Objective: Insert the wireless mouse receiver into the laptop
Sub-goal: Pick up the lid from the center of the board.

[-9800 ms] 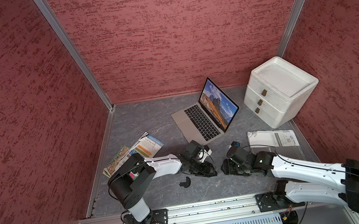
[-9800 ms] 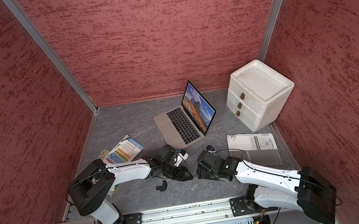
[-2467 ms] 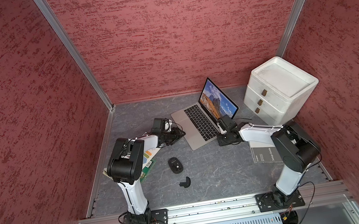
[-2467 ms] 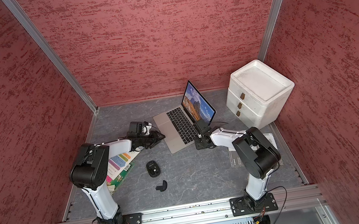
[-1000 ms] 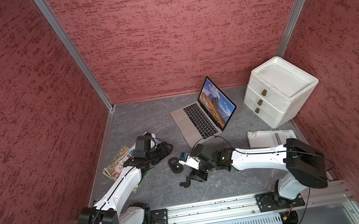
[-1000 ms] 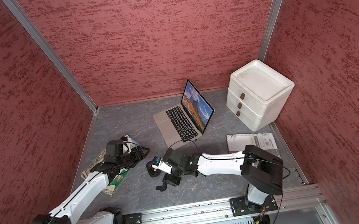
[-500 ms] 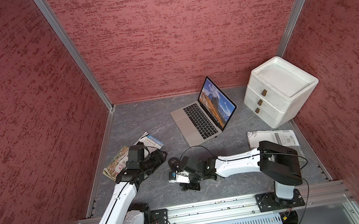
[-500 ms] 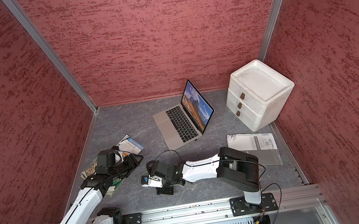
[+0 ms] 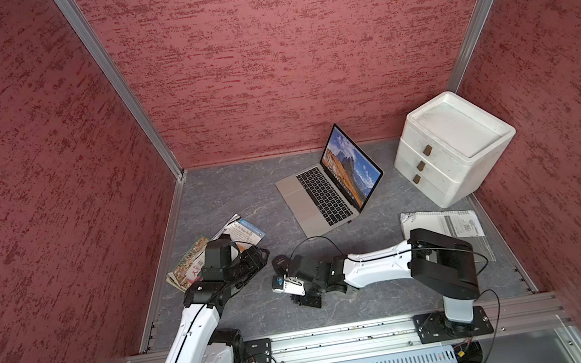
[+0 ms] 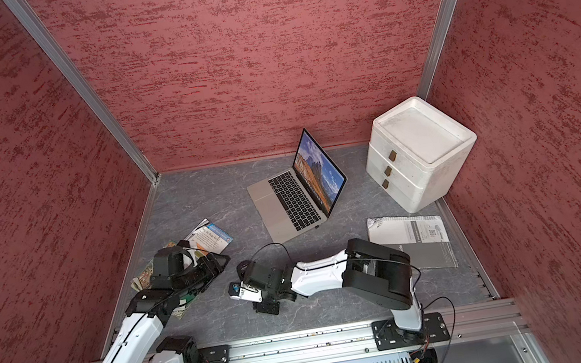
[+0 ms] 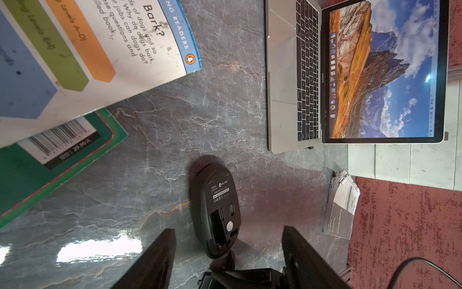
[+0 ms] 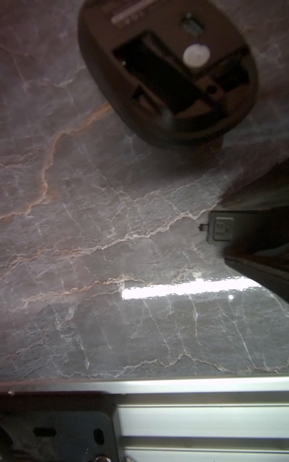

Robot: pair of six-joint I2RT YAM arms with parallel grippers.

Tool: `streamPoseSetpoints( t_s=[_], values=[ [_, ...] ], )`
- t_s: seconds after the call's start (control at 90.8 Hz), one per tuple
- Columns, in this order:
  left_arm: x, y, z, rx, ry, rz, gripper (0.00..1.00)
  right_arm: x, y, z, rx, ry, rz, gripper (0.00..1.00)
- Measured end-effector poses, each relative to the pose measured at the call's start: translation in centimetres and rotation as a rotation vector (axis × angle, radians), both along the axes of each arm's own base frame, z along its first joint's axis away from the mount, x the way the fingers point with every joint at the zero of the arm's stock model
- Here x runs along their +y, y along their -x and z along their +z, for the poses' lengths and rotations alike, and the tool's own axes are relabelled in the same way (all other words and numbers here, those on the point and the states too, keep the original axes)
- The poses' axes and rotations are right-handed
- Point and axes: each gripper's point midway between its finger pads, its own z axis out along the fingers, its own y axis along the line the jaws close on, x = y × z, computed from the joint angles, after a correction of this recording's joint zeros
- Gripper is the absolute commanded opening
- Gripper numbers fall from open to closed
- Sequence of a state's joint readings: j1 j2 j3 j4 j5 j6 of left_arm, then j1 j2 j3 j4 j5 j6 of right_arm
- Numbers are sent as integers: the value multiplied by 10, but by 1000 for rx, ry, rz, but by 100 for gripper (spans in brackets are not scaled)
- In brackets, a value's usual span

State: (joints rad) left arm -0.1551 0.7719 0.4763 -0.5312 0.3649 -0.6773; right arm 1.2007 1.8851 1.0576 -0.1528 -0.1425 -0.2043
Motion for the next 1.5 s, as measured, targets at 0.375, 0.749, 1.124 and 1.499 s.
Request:
streamPoseSetpoints(
  t_s=[0.375, 0.749, 1.124, 1.499],
  values=[
    [-27, 34, -7, 99, 87, -91, 61, -19, -3, 3, -16, -36, -92, 23],
    [-78, 79, -52, 335, 201, -279, 52, -37, -1, 18, -13, -119, -163, 22],
    [-100, 78, -39, 285, 376, -338, 52, -41, -15, 72, 9, -310, -236, 22],
    [-112, 70, -16, 215, 470, -375, 30, -41, -17, 87, 40, -361, -248, 21]
  ],
)
